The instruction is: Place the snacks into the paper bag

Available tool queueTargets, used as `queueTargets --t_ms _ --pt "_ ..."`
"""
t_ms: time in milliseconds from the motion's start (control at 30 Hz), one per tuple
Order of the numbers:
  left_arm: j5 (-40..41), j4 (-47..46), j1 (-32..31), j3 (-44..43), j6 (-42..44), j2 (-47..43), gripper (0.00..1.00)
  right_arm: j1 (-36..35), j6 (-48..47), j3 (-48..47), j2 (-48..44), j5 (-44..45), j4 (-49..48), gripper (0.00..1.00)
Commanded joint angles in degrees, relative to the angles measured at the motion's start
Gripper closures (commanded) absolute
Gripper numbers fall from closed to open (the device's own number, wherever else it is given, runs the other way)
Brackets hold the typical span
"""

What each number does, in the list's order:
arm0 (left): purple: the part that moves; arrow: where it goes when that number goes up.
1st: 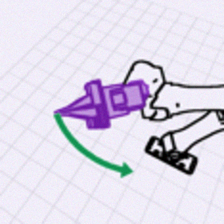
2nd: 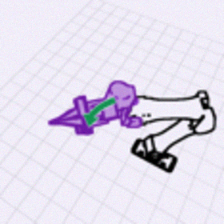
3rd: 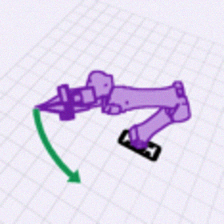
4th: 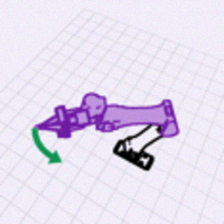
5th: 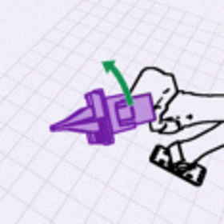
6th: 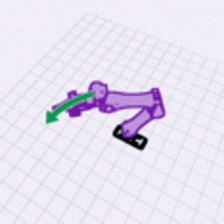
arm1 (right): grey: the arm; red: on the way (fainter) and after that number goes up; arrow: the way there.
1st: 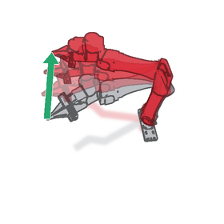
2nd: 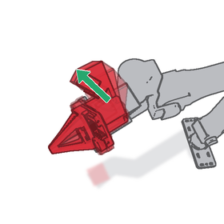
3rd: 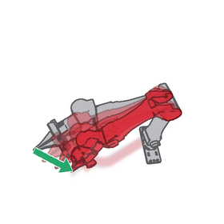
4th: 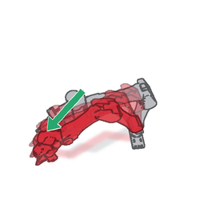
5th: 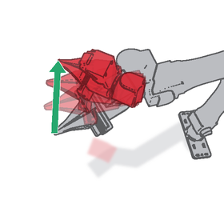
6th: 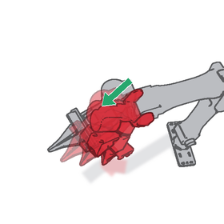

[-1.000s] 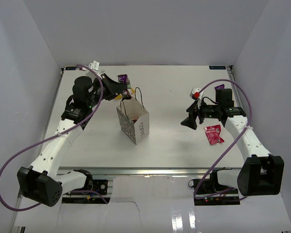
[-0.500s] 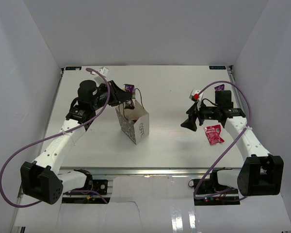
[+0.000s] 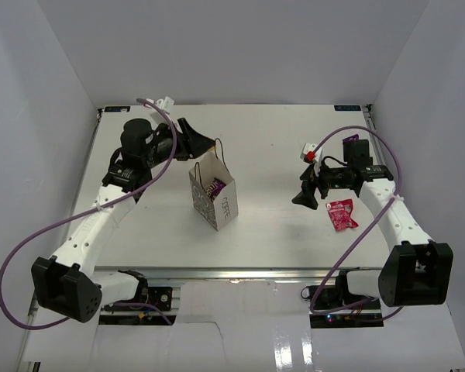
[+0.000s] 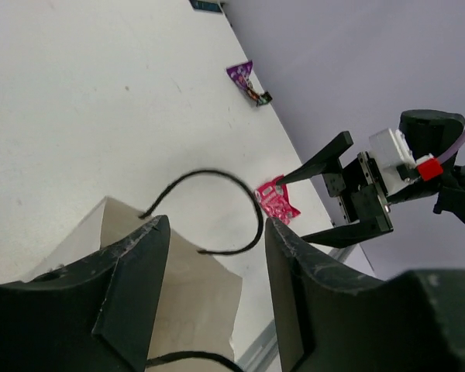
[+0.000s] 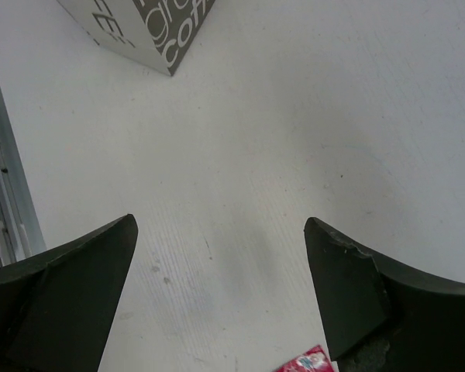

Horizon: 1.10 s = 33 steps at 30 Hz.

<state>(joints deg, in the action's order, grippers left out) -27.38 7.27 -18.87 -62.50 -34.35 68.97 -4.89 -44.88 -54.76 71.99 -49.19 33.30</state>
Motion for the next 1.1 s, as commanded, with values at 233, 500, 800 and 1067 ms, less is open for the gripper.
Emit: queueTargets --t_ms 233,500,800,1067 --pt "24.54 9.78 -0.11 -7.91 9.82 -7.61 0.19 3.56 -43.76 -12.65 12.03 20.78 30.68 0.05" --pt "37.92 15.40 -0.02 13.42 2.03 -27.89 0.09 7.43 -36.64 -17.64 19.75 34.78 28.58 0.02" --pt "41.17 16.64 -0.02 25.49 -5.99 -39.61 0.09 11.56 3.46 -5.72 11.25 44.87 12.24 0.02" --pt "39.86 12.51 -0.02 26.73 -5.29 -34.44 0.07 11.56 21.49 2.02 11.86 43.48 4.15 0.02"
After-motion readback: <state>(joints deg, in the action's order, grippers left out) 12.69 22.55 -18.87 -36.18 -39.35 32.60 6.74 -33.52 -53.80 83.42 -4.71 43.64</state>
